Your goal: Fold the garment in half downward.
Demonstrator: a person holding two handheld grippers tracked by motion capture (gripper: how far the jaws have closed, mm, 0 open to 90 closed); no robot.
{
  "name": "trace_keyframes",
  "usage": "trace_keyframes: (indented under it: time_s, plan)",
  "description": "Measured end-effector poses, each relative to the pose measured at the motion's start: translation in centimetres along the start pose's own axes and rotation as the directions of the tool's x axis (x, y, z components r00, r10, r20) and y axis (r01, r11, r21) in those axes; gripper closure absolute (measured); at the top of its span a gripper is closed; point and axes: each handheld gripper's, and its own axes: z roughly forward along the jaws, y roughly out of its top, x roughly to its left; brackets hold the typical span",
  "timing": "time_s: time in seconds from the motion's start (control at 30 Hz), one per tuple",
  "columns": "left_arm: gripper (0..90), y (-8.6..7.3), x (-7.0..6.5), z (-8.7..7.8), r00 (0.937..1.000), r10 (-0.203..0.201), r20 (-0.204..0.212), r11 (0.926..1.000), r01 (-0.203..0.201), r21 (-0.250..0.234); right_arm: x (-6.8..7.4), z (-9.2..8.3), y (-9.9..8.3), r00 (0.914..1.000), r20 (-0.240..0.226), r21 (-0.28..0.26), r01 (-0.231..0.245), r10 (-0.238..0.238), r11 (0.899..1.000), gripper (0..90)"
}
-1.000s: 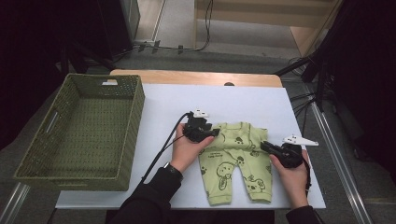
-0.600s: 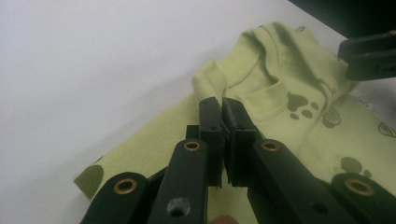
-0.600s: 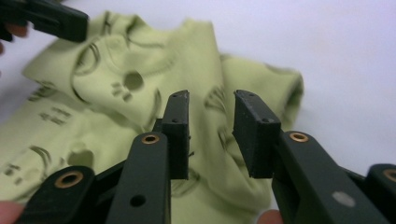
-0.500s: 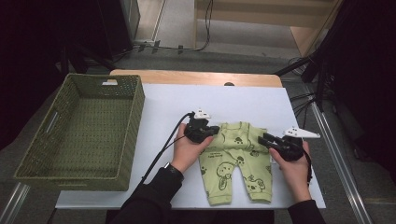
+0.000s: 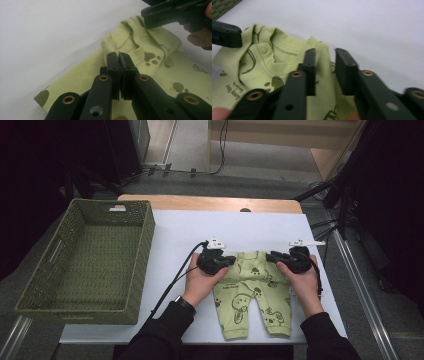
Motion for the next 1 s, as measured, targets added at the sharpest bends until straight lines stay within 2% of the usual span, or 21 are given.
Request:
trace_keyframes:
  time_s: [0.07, 0.1, 0.17, 0.27, 0.4, 0.47, 0.67, 0.83, 1.0]
  plan:
    - [87.0, -0.1, -0.1, -0.2, 1.0000, 0.004, 0.004, 1.0000, -0.003, -0.002, 0.1, -0.1, -0.1, 0.9999, 0.005, 0.003, 0.011, -0.011, 1.000, 84.1]
    - [86.9, -0.2, -0.1, -0.2, 0.9999, 0.005, 0.009, 1.0000, -0.005, -0.006, 0.2, -0.3, -0.2, 1.0000, -0.009, -0.002, 0.002, -0.002, 1.000, 85.8]
    - [87.0, -0.3, -0.3, -0.5, 0.9998, 0.016, 0.013, 0.9998, -0.015, -0.012, 0.2, -0.7, -0.3, 0.9996, -0.026, -0.017, 0.006, -0.006, 1.000, 86.4]
    - [87.0, -0.6, -0.7, -0.9, 0.9995, 0.019, 0.024, 0.9995, -0.018, -0.027, 0.5, -1.7, -0.8, 0.9995, -0.026, -0.041, 0.017, -0.018, 0.999, 86.6]
    - [87.0, -1.1, -1.5, -1.6, 0.9981, 0.013, 0.060, 0.9986, -0.010, -0.052, 1.0, -3.0, -1.7, 0.9992, -0.030, -0.079, 0.024, -0.026, 0.997, 86.8]
    - [87.0, -1.4, -2.0, -2.0, 0.9971, 0.025, 0.071, 0.9981, -0.021, -0.057, 1.5, -3.6, -2.4, 0.9989, -0.034, -0.104, 0.028, -0.032, 0.994, 86.8]
    - [87.0, -3.0, -3.3, -2.9, 0.9945, 0.045, 0.095, 0.9971, -0.039, -0.066, 3.0, -5.1, -4.7, 0.9966, -0.009, -0.143, 0.079, -0.081, 0.987, 86.8]
    - [87.0, -4.4, -4.0, -3.8, 0.9928, 0.050, 0.109, 0.9962, -0.042, -0.077, 3.7, -6.6, -7.2, 0.9945, -0.032, -0.203, 0.091, -0.100, 0.975, 86.8]
    - [87.0, -5.9, -5.1, -4.4, 0.9893, 0.078, 0.123, 0.9946, -0.069, -0.077, 4.8, -7.6, -9.4, 0.9932, -0.005, -0.195, 0.113, -0.117, 0.974, 86.7]
